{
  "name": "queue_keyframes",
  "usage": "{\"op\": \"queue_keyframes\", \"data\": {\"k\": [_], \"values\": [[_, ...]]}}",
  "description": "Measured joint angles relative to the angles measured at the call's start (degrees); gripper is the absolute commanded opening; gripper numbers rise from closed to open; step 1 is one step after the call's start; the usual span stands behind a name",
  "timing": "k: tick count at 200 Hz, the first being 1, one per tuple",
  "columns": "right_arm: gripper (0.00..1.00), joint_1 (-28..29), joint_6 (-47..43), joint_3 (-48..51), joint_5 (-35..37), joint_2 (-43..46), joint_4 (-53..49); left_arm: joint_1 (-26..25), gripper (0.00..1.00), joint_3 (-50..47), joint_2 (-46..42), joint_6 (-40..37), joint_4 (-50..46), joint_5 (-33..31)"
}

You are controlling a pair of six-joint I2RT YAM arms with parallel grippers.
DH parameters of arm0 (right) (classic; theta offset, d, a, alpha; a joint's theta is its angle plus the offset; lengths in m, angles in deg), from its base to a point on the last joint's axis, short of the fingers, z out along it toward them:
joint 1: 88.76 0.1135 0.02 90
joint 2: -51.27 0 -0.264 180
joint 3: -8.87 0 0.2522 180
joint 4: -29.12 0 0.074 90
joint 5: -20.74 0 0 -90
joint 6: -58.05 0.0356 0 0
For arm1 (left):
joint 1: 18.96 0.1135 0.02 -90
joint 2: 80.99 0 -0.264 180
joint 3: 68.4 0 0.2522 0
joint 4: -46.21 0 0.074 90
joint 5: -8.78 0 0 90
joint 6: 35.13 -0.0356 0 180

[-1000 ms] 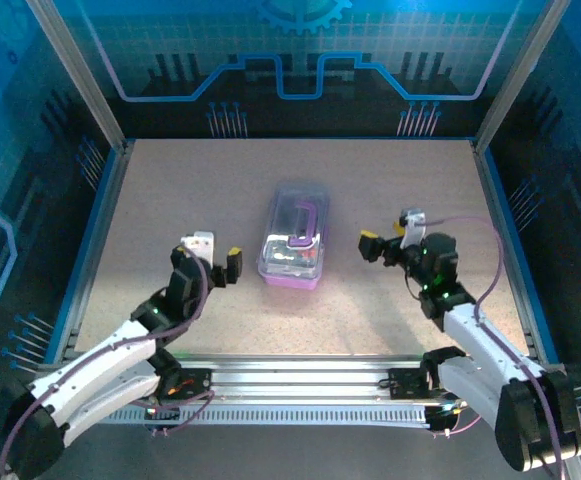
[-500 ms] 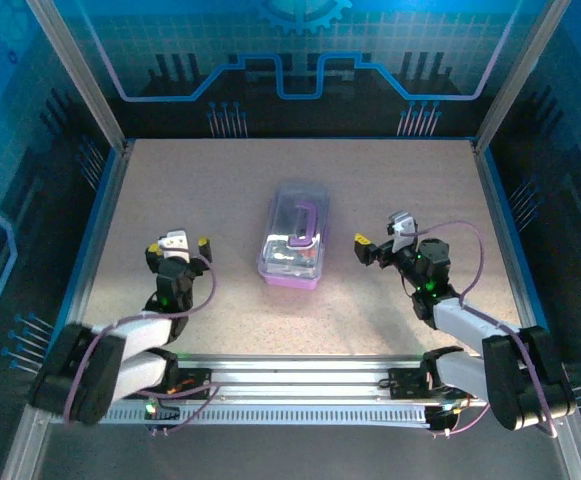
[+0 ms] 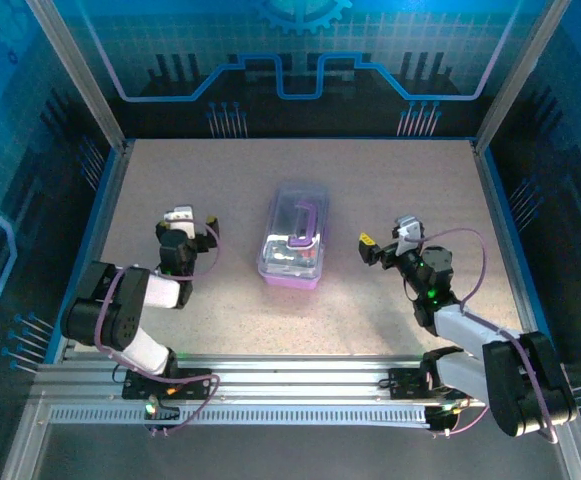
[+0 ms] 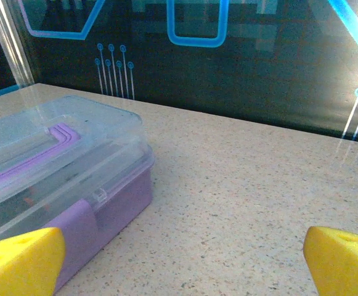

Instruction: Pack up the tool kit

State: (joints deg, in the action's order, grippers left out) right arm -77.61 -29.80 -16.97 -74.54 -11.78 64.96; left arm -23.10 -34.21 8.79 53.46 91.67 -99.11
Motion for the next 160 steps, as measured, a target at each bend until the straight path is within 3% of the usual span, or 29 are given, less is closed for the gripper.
{"op": "queue_keyframes", "data": {"k": [54, 160], "values": [[1.00, -0.35, -5.90, 0.09, 0.85, -2.32, 0.50, 0.61, 0.99, 0.22, -0.07, 0.15, -3.93, 1.81], [1.00, -1.09, -7.96, -0.74, 3.32, -3.13, -1.29, 0.61, 0.99, 0.22, -0.07, 0.66, -4.96, 2.36]]}}
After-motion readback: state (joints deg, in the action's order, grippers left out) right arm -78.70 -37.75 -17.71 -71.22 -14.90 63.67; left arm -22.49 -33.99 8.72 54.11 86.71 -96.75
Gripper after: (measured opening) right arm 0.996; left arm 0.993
